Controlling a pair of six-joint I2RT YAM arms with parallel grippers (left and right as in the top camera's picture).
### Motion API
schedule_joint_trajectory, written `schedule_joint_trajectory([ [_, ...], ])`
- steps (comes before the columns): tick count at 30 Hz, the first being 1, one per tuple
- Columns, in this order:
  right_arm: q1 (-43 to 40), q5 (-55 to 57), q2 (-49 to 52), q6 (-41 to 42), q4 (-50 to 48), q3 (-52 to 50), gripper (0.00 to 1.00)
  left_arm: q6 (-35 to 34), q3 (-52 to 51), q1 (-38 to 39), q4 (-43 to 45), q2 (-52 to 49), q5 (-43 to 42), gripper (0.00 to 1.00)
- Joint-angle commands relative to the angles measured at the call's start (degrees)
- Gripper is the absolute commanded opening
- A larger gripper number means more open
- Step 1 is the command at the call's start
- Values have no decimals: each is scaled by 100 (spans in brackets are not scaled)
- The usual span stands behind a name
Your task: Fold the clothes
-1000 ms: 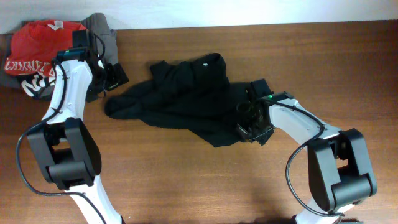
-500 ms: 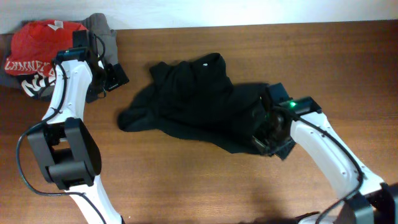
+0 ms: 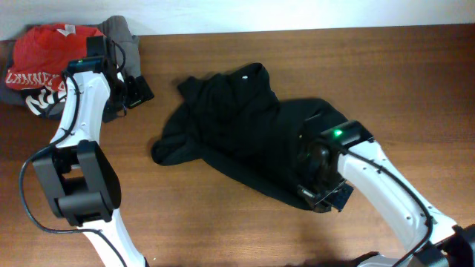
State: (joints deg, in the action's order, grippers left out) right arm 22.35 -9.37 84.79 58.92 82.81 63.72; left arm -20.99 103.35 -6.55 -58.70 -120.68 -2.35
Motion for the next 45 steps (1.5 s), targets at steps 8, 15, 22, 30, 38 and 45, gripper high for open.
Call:
schedule_joint_trajectory([
  [8, 813, 772, -232, 2061, 1008, -20, 4, -81, 79, -24, 70, -50, 17, 99],
  [15, 918, 846, -520, 2197, 1027, -20, 10, -81, 79, -24, 98, -50, 17, 99],
  [22, 907, 1281, -520, 2260, 977, -20, 99, -81, 79, -20, 72, -50, 11, 99],
  [30, 896, 2223, -520, 2260, -365, -9, 99, -87, 79, 111, -181, -50, -706, 99],
  [38, 149, 2774, -516, 1408, -1580, -9, 99, -83, 136, 573, -442, -48, -713, 81],
  [45, -1235, 2135, -378, 579, -2455, -9, 99, -813, 909, 949, -1593, -48, -107, 81],
])
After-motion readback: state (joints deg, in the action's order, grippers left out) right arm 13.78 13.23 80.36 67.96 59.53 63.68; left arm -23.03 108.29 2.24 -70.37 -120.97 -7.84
